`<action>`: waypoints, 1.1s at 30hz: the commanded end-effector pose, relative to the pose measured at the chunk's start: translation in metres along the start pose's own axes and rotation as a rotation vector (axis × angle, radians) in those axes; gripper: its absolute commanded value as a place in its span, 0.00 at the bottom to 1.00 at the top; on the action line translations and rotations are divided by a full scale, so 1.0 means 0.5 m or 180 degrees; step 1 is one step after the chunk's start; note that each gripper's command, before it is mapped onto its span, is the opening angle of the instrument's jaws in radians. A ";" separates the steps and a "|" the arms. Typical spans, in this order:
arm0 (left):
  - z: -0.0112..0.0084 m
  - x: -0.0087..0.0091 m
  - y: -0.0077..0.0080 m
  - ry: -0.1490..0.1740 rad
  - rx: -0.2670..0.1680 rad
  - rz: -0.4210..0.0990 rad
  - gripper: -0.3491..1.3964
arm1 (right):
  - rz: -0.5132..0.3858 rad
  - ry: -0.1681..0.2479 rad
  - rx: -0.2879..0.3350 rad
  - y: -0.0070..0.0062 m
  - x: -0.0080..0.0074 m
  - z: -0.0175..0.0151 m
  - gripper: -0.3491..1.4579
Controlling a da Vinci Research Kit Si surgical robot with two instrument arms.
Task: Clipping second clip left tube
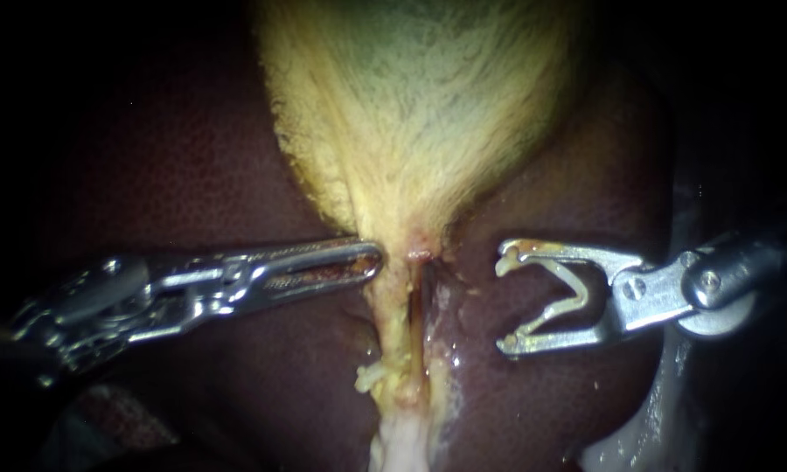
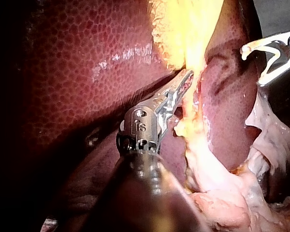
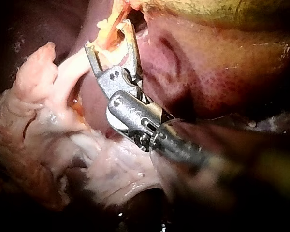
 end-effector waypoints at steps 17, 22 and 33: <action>-0.0151 -0.0026 0.0048 -0.0028 -0.0098 -0.0026 0.00 | 0.0454 -0.0014 0.0216 -0.0081 -0.0093 0.0278 0.52; -0.0154 -0.0029 0.0044 -0.0033 -0.0110 -0.0030 0.00 | 0.0469 -0.0112 0.0240 -0.0070 -0.0123 0.0342 0.52; -0.0164 -0.0030 0.0020 -0.0041 -0.0129 -0.0036 0.00 | 0.0464 -0.0506 0.0116 -0.0024 -0.0196 0.0337 0.50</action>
